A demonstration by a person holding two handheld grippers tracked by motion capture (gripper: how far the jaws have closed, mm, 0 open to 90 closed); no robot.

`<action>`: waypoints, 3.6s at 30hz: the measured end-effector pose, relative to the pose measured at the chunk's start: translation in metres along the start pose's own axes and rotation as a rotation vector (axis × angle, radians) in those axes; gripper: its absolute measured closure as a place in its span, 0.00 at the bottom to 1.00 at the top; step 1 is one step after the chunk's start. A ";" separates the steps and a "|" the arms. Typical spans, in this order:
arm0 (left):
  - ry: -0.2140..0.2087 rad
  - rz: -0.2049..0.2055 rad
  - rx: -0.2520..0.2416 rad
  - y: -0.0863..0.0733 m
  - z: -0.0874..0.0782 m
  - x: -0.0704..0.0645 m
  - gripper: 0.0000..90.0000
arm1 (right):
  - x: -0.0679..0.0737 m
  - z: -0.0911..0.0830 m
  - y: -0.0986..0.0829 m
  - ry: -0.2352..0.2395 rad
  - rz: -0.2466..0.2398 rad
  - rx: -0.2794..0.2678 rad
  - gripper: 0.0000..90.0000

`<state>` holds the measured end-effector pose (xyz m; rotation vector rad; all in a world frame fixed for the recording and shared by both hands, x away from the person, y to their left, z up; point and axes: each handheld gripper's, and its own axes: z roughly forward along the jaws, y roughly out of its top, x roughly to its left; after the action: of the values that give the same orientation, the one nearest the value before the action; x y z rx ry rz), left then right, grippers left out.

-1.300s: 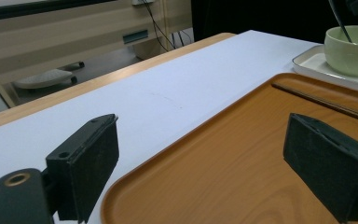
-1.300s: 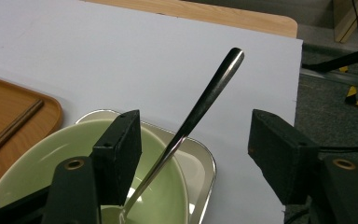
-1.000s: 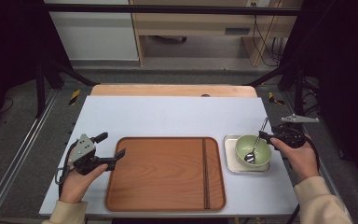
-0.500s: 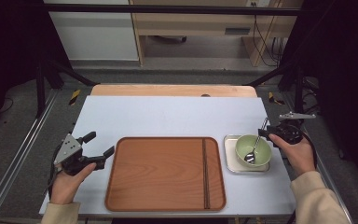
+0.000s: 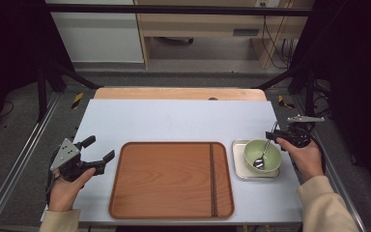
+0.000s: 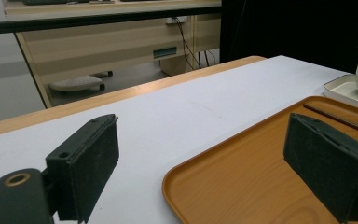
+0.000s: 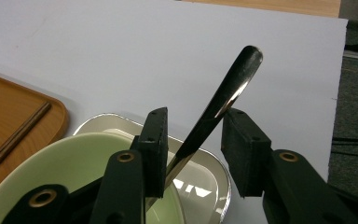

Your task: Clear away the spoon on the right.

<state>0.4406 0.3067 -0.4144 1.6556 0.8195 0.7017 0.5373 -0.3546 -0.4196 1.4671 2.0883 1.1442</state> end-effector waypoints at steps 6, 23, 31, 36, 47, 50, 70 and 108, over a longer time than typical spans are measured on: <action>-0.001 0.002 0.001 0.000 0.000 0.000 0.11 | -0.002 -0.001 0.000 0.015 0.014 -0.009 0.74; 0.000 -0.001 0.004 0.000 0.000 0.001 0.11 | -0.002 0.001 0.000 0.033 0.019 -0.007 0.80; 0.003 -0.007 0.009 -0.001 -0.001 0.002 0.12 | -0.001 -0.001 0.001 0.049 0.024 -0.017 0.85; 0.005 -0.012 0.012 -0.002 -0.001 0.003 0.12 | 0.001 -0.004 0.002 0.063 0.025 -0.033 0.87; 0.005 -0.017 0.012 -0.002 -0.001 0.004 0.12 | 0.009 -0.013 0.005 0.100 0.011 -0.088 0.94; 0.004 -0.019 0.011 -0.002 -0.001 0.004 0.12 | 0.011 -0.017 0.006 0.104 0.013 -0.120 0.96; 0.007 -0.016 0.010 -0.003 -0.001 0.005 0.12 | 0.050 -0.075 0.041 0.123 -0.112 -0.385 1.00; 0.015 -0.019 0.005 -0.005 -0.004 0.010 0.13 | 0.219 -0.014 0.031 0.523 -0.324 -0.238 0.99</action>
<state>0.4422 0.3178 -0.4179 1.6470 0.8475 0.6997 0.4581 -0.1591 -0.3516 0.7356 2.2941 1.6949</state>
